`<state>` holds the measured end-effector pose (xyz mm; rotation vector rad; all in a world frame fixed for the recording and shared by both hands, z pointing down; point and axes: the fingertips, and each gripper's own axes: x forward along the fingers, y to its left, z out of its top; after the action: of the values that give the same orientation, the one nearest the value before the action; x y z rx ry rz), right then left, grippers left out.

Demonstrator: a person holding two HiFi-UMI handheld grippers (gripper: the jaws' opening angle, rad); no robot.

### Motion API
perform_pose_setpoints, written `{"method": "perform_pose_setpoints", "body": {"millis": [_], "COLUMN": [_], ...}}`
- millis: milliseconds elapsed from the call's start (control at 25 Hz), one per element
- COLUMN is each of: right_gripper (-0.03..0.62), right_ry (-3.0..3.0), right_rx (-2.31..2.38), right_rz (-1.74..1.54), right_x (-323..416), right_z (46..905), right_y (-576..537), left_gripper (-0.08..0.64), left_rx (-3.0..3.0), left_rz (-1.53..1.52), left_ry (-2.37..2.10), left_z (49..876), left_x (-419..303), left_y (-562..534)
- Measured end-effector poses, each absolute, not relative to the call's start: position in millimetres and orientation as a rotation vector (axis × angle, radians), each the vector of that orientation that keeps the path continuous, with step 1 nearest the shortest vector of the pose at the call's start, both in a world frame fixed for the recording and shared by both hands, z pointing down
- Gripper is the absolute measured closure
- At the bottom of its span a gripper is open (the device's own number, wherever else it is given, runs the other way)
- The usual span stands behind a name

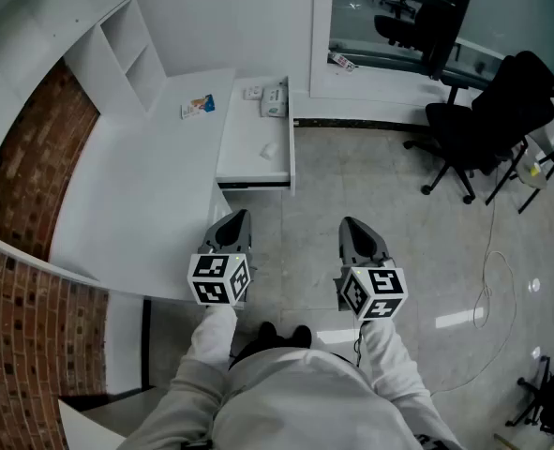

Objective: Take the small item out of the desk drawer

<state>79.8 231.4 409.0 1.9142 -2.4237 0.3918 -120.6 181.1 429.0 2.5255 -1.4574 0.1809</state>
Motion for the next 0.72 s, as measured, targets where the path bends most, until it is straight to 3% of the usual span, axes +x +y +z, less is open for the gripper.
{"method": "perform_pose_setpoints", "body": {"millis": [720], "right_gripper": [0.565], "right_ry": [-2.461], "right_rx": [1.938], "right_rz": [0.323], "right_x": [88], "right_z": [398], "right_y": [242], "left_gripper": [0.540], "left_rx": [2.554], "left_rz": [0.132], "left_ry": [-1.520], "left_z": [406], "left_x": [-113], "left_y": [191]}}
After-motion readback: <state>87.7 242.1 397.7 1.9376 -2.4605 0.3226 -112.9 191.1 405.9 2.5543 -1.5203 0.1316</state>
